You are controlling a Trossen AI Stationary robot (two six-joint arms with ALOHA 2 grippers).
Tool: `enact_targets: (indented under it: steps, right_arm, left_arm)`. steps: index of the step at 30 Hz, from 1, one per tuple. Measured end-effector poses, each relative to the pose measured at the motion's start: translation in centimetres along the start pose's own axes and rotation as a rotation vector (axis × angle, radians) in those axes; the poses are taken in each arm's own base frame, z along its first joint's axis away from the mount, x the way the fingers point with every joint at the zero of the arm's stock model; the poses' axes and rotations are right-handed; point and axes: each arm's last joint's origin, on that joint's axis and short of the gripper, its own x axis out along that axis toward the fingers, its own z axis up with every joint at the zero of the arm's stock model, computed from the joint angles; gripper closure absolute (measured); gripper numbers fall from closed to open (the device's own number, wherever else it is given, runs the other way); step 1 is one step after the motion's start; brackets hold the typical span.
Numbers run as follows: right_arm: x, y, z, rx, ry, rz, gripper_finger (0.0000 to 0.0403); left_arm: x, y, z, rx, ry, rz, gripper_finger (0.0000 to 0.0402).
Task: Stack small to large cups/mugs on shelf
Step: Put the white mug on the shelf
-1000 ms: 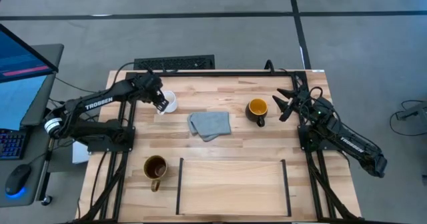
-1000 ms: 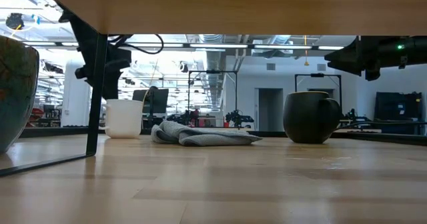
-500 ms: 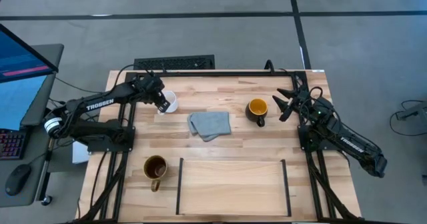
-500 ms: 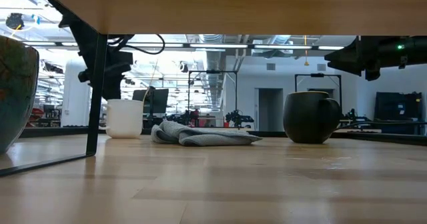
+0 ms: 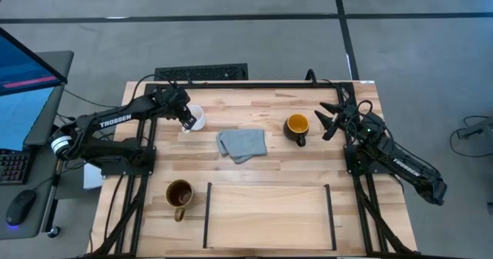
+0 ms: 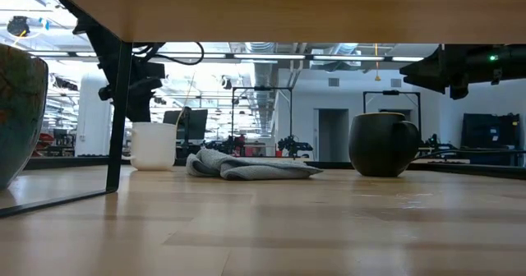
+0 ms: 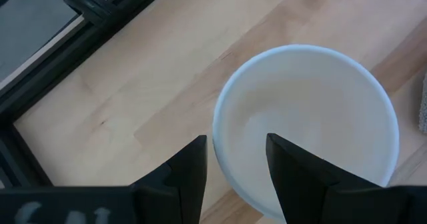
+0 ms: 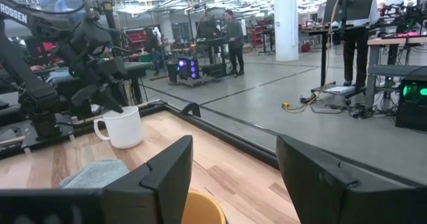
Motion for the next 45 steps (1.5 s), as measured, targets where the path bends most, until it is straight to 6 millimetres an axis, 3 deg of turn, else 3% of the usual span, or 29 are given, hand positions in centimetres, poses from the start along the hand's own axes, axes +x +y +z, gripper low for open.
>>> enact_targets:
  steps: [7,21,45]
  right_arm:
    - [0.00,0.00,-0.01,0.000,0.000,0.000,0.0163]
    - [0.00,0.00,0.00,0.000,0.000,0.000,0.0163]
    - [0.00,0.00,0.00,-0.002,0.000,0.000,0.0163]
  left_arm:
    - [0.00,-0.01,-0.01,0.000,0.001,-0.002,0.0265]
    - [-0.03,0.00,0.02,-0.002,-0.001,-0.002,0.0395]
    - [-0.04,-0.05,0.07,-0.042,-0.004,-0.014,0.0401]
